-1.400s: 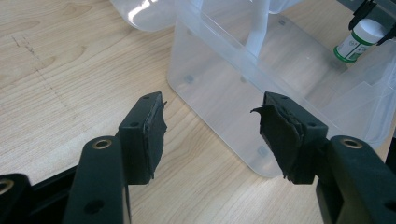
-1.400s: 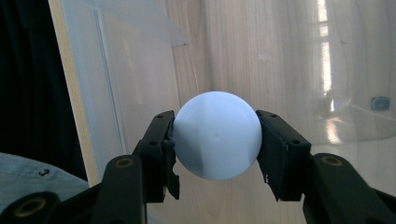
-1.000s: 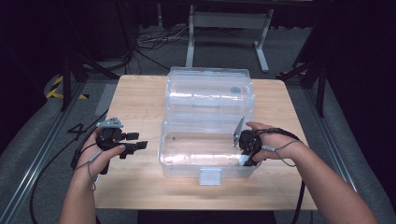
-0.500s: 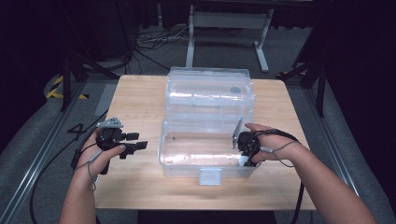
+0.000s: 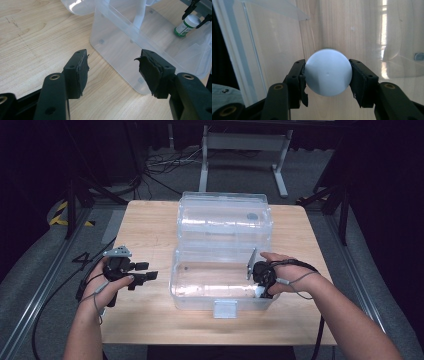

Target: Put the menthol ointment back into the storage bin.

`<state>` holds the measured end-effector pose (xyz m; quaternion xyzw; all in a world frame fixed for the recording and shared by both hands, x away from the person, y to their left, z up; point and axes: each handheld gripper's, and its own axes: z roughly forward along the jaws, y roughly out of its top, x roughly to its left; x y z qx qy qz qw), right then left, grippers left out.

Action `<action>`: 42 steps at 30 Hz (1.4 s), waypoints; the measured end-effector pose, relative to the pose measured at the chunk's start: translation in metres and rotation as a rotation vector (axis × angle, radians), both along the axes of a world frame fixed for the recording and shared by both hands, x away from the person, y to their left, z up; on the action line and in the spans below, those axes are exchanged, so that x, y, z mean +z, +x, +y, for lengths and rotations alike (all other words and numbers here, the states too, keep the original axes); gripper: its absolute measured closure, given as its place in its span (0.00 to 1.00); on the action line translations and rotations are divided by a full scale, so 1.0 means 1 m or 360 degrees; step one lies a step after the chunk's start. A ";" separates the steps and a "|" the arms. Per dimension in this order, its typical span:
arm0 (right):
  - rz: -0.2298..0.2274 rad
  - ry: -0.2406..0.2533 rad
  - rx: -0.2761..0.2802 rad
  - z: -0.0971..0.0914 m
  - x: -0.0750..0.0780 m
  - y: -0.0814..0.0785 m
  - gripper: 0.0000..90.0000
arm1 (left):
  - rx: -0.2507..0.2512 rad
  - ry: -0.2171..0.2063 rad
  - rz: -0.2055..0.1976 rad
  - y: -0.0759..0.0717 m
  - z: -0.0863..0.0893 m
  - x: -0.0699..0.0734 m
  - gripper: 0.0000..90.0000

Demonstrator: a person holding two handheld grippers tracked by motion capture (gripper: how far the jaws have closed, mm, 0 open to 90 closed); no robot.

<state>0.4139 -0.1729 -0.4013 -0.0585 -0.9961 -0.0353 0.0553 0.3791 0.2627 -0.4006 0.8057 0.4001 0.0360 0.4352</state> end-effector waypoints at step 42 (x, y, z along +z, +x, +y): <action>0.0021 0.0131 -0.0096 -0.011 0.010 0.000 0.51 | -0.0007 -0.0001 0.0019 -0.001 0.000 0.000 0.45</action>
